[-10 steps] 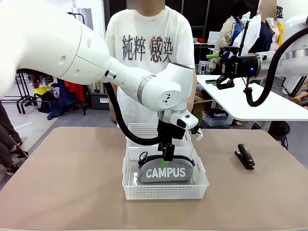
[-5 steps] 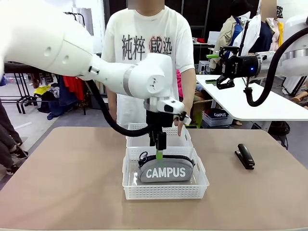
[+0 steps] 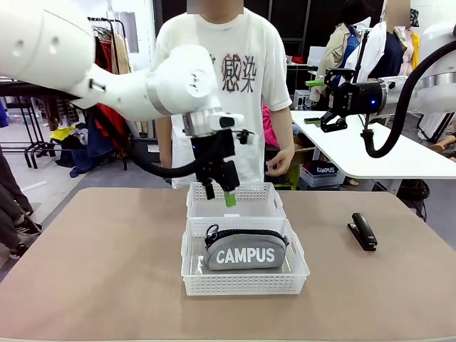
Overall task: Distribute items into two baskets.
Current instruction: Pick up the Stapler that the person points to.
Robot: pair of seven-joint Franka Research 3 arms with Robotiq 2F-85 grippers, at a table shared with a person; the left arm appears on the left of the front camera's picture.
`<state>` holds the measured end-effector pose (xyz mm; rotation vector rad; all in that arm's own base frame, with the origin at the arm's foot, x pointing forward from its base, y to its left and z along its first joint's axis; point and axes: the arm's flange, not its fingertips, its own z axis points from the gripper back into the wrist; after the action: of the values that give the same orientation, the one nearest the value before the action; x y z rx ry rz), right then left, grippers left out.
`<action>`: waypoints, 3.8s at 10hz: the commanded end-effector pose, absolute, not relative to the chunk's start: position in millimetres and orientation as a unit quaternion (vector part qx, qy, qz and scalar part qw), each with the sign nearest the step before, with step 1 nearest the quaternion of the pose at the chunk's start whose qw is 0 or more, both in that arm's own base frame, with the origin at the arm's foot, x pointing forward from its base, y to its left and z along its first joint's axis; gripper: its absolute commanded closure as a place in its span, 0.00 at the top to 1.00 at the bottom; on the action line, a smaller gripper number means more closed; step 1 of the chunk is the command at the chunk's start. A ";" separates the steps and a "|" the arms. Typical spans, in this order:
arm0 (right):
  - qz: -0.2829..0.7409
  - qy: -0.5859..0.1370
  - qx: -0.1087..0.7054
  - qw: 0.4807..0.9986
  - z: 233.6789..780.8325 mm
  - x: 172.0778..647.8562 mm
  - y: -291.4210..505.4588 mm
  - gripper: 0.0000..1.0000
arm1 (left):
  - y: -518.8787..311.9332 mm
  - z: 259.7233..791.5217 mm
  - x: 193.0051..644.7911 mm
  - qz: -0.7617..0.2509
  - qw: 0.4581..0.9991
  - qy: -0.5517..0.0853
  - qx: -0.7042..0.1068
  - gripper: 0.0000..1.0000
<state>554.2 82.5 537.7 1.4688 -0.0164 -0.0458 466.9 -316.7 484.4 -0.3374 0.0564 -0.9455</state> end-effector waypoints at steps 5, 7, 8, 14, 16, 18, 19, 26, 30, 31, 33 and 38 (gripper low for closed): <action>-0.022 -0.013 0.669 0.742 541.1 553.8 83.3 1.00 | -222.1 498.1 459.6 -0.279 0.915 -0.021 -0.290 1.00; -0.022 -0.013 0.669 0.742 541.1 553.8 83.3 1.00 | -238.8 492.9 455.8 -0.370 0.896 -0.015 -0.243 1.00; -0.022 -0.013 0.669 0.742 541.1 553.8 83.3 1.00 | -219.3 501.8 467.4 -0.275 0.920 -0.008 -0.277 1.00; -0.022 -0.013 0.669 0.742 541.1 553.8 83.3 1.00 | -218.5 499.6 467.9 -0.284 0.920 -0.008 -0.270 1.00; -0.022 -0.013 0.669 0.742 541.1 553.8 83.3 1.00 | -186.2 521.0 485.4 -0.194 0.915 0.006 -0.353 1.00; -0.022 -0.013 0.669 0.742 541.1 553.8 83.3 1.00 | -149.1 543.6 499.9 -0.119 0.911 -0.028 -0.395 1.00; -0.022 -0.013 0.669 0.742 541.1 553.8 83.3 1.00 | -132.6 552.5 505.1 -0.079 0.908 -0.039 -0.409 1.00; -0.022 -0.013 0.669 0.742 541.1 553.8 83.3 1.00 | -37.2 575.4 525.2 0.127 0.834 -0.077 -0.532 1.00; -0.022 -0.013 0.669 0.742 541.1 553.8 83.3 1.00 | -8.5 586.9 515.8 0.073 0.790 -0.107 -0.600 1.00; -0.022 -0.013 0.669 0.742 541.1 553.8 83.3 1.00 | -10.5 587.5 511.0 0.048 0.786 -0.102 -0.608 1.00; -0.022 -0.013 0.669 0.742 541.1 553.8 83.3 1.00 | -7.8 588.7 506.7 0.020 0.777 -0.123 -0.618 1.00; -0.022 -0.013 0.669 0.742 541.1 553.8 83.3 1.00 | -18.8 577.8 506.5 -0.026 0.744 -0.104 -0.659 1.00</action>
<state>554.2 82.5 537.7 1.4688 -0.0166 -0.0457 507.6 -20.4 580.0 -1.4020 -0.2213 -0.0274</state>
